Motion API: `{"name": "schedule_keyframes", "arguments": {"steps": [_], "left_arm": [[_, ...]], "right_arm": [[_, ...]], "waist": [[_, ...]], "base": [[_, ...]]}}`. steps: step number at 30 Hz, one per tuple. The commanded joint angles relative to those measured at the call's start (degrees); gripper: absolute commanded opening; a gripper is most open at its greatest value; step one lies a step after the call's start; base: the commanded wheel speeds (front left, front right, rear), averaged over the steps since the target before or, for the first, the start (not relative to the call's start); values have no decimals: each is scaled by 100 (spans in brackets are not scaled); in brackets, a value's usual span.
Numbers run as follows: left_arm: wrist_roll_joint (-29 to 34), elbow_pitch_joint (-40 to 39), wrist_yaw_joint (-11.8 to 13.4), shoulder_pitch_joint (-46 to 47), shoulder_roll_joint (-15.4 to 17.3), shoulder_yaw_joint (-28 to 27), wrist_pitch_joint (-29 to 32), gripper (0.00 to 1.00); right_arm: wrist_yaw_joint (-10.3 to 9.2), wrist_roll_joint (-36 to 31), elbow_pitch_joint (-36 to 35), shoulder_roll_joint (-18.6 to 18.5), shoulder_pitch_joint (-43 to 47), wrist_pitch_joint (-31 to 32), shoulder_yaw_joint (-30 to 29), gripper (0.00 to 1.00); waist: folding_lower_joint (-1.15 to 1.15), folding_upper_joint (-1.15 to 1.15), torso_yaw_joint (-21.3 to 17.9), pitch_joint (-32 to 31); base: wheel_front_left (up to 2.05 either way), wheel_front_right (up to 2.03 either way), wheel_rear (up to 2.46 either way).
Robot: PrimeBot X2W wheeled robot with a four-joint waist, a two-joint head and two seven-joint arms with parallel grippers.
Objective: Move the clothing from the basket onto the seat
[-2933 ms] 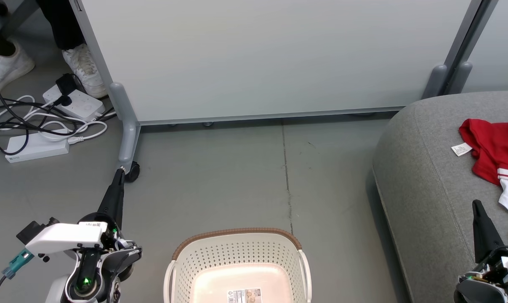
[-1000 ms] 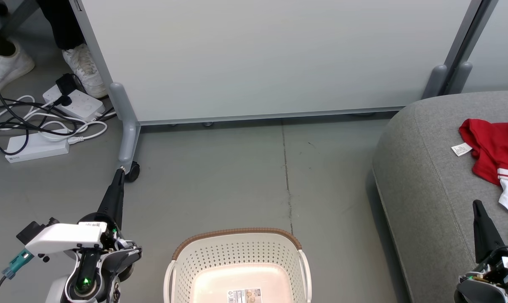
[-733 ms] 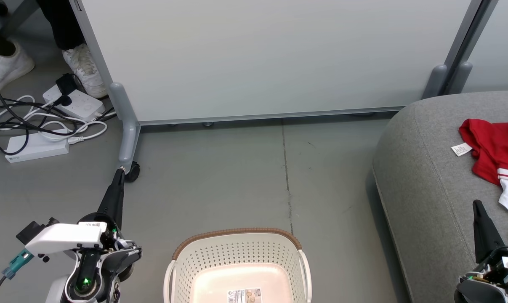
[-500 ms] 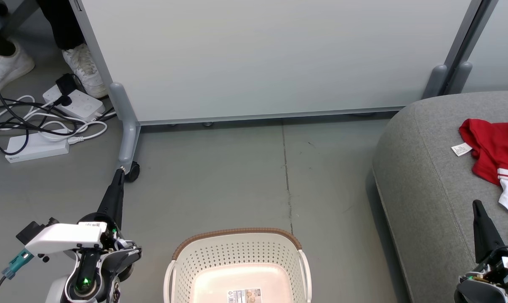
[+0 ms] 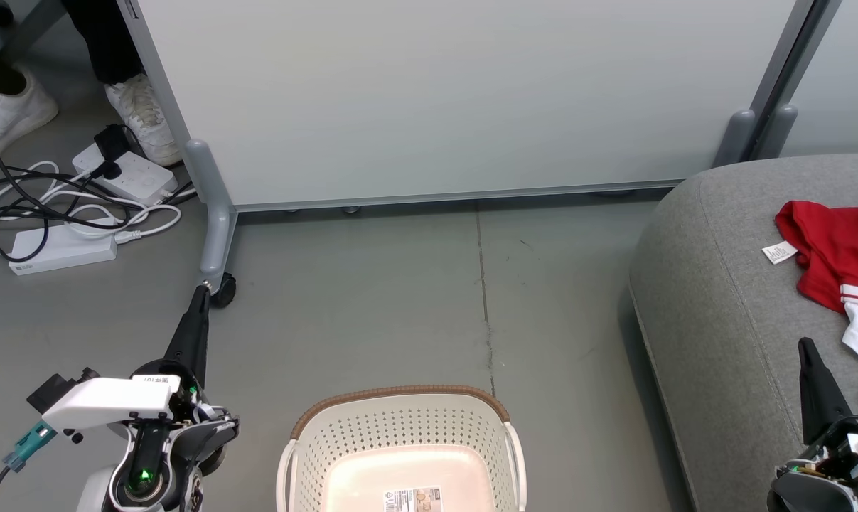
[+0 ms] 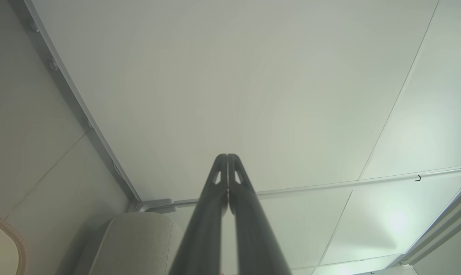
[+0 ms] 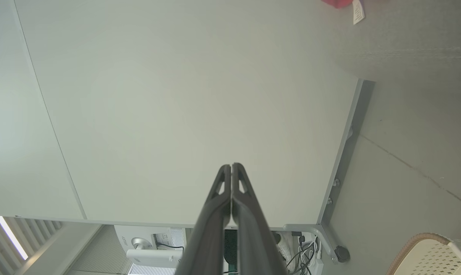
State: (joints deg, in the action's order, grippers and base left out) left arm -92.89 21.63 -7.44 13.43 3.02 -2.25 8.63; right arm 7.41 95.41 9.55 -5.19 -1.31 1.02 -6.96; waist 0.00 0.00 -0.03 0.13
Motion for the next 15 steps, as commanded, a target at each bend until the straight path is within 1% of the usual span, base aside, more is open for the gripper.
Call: {"name": "schedule_keyframes", "arguments": {"steps": [1,15], "left_arm": [[17,8,-18,99,18,-26,16,0],[29,7,-18,99,13,-34,14,0]], "right_arm": [[14,-31,-1,-1,-50,28,-25,0],[14,-43,0,6,-51,42,-38,0]], "waist": [[0,0,0,0],[0,0,0,0]], "base": [[0,0,0],[0,0,0]]}}
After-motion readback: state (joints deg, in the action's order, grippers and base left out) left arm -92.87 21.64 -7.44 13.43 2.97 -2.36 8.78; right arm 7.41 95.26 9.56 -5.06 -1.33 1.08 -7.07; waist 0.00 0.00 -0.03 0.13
